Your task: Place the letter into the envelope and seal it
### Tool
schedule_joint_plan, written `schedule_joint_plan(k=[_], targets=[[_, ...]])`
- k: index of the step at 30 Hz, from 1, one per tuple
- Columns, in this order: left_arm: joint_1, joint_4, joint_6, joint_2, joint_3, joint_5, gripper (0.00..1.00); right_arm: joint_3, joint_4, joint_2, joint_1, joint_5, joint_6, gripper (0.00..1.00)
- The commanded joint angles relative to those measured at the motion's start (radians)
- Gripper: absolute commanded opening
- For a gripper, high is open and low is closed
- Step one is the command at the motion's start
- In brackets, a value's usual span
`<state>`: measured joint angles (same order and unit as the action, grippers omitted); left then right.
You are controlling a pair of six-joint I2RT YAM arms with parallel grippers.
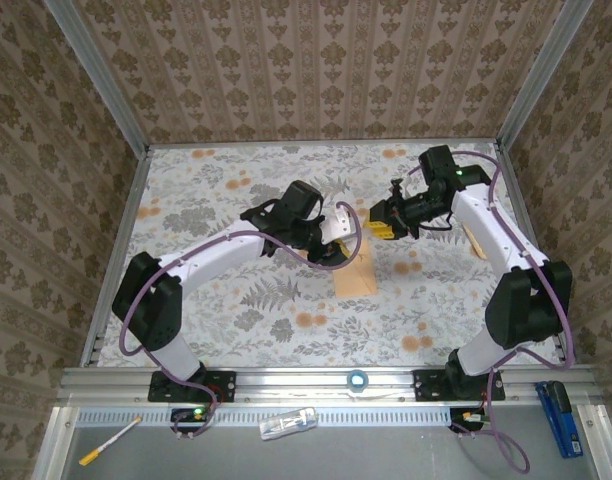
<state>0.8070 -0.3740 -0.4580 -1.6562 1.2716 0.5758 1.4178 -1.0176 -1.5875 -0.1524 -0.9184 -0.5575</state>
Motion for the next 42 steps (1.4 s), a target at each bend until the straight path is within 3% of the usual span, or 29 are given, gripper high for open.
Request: schedule_joint_plan(k=[1,42], targets=[[0.006,-0.013,-0.022,-0.015,0.04,0.003,0.0,-0.014,0.016,-0.024,-0.018,-0.024,-0.022,0.25],[0.006,-0.011,-0.02,-0.014,0.039,-0.002,0.0,-0.062,-0.056,-0.054,-0.052,-0.023,0.043,0.25]])
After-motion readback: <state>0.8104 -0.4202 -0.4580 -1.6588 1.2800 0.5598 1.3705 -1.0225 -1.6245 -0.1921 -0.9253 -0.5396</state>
